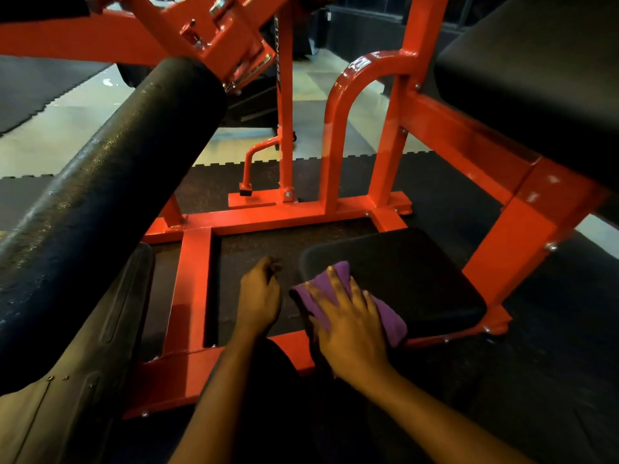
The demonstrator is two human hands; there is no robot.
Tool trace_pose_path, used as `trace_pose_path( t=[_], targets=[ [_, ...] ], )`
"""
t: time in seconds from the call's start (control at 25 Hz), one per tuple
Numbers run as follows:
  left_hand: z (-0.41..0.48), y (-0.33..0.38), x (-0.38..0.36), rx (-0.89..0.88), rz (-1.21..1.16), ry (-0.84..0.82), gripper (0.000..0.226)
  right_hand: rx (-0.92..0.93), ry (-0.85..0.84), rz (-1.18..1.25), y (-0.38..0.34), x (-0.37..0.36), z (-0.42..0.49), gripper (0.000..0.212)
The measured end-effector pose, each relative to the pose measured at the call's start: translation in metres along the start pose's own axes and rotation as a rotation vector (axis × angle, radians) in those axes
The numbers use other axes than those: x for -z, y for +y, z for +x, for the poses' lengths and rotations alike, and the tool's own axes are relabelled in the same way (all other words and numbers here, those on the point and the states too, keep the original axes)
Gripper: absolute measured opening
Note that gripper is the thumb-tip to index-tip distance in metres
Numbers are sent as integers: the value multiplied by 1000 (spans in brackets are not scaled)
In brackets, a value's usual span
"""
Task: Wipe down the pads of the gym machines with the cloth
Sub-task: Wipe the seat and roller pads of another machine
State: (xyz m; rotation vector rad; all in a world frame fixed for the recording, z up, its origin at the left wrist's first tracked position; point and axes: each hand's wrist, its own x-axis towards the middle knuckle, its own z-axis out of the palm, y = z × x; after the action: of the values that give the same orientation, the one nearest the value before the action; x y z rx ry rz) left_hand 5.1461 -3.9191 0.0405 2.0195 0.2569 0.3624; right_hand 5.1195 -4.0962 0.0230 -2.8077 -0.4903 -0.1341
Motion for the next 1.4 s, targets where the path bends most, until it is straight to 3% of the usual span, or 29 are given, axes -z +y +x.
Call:
trace_pose_path(
  t=[0.12, 0.32, 0.52, 0.6, 0.72, 0.8, 0.92, 1.0, 1.12, 1.32, 1.4],
  targets=[
    [10, -1, -1, -16, 10, -15, 43, -102, 3, -61, 35, 4, 36, 58],
    [14, -2, -3, -8, 36, -64, 40, -500, 83, 24, 86, 24, 77, 49],
    [42, 17, -34, -102, 61, -238, 33, -342, 417, 26, 4, -24, 5, 55],
    [64, 29, -55, -122, 175, -344, 32, -497, 496, 24, -2, -30, -20, 64],
    [90, 32, -85, -123, 411, -525, 42, -910, 747, 254, 23, -28, -15, 60],
    [94, 20, -93, -170, 537, -478, 40, -1046, 966, 502, 26, -31, -2, 57],
    [92, 11, -93, -185, 494, -347, 36, -1095, 1170, 710, 3, -37, 15, 57],
    [91, 10, -92, -198, 483, -336, 34, -1189, 1195, 746, -13, -48, 23, 56],
    [90, 9, -92, -230, 458, -328, 33, -1182, 1133, 867, -11, -53, 24, 54],
    [87, 10, -93, -231, 446, -308, 36, -1264, 1198, 890, 138, 11, 16, 56],
    [85, 13, -94, -215, 480, -302, 38, -1250, 1210, 858, 146, 15, 14, 55]
  ],
)
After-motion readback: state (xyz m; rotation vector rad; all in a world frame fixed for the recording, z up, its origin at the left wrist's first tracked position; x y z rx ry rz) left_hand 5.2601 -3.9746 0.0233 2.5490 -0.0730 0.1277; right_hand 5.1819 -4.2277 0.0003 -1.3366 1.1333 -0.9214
